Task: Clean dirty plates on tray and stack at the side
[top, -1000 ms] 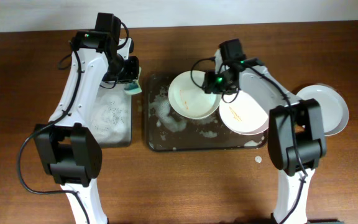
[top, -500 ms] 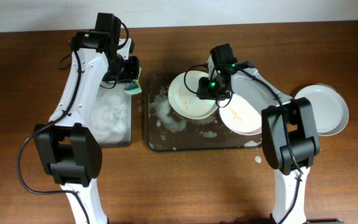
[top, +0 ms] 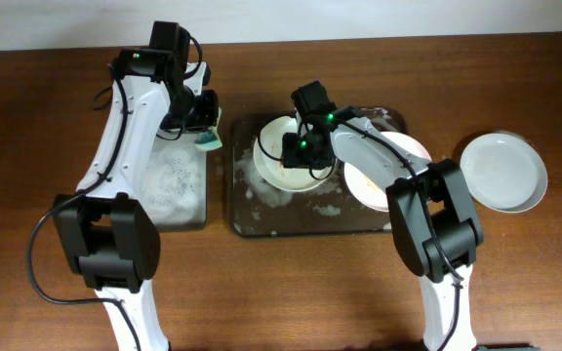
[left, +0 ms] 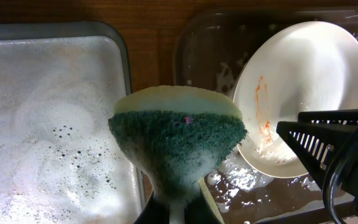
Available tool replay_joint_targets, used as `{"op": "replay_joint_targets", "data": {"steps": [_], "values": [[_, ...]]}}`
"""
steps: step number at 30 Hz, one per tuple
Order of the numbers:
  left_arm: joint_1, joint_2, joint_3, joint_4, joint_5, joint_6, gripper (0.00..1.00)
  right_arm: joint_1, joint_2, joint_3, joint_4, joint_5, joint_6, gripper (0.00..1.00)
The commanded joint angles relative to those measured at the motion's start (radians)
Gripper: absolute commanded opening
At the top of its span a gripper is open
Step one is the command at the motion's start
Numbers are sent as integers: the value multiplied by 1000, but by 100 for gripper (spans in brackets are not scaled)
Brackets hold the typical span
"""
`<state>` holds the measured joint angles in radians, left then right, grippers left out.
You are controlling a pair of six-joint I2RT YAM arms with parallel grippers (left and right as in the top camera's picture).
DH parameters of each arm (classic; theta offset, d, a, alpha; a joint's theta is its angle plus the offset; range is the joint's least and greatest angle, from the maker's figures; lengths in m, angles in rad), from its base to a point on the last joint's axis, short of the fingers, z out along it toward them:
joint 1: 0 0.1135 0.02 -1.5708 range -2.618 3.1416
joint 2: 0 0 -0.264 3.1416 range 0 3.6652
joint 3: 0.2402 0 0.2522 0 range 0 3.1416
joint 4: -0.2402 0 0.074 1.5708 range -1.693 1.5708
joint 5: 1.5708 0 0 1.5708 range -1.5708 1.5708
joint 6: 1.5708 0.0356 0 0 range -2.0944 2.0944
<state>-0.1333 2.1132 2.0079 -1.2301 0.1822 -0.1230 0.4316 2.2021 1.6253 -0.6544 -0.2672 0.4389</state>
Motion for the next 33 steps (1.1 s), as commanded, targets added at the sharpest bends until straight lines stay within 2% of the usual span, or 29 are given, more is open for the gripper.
{"op": "replay_joint_targets", "data": {"steps": [1, 8, 13, 20, 28, 33], "values": [[-1, -28, 18, -1, -4, 5, 1, 22, 26, 3, -13, -92, 11, 46], [-2, -28, 18, -1, -3, 5, 1, -19, -28, 41, -27, -113, -37, 47], [-2, -28, 18, -1, -3, 5, 1, -130, -72, 129, -98, 4, -95, 52], [-4, -28, 18, 0, -3, 5, 1, -222, -19, 127, -121, 75, -207, 51], [-4, -28, 18, 3, -3, 5, 1, -214, 30, 127, -114, 80, -278, 38], [-4, -28, 18, 3, -3, 5, 1, -188, 32, 104, -114, 70, -278, 36]]}}
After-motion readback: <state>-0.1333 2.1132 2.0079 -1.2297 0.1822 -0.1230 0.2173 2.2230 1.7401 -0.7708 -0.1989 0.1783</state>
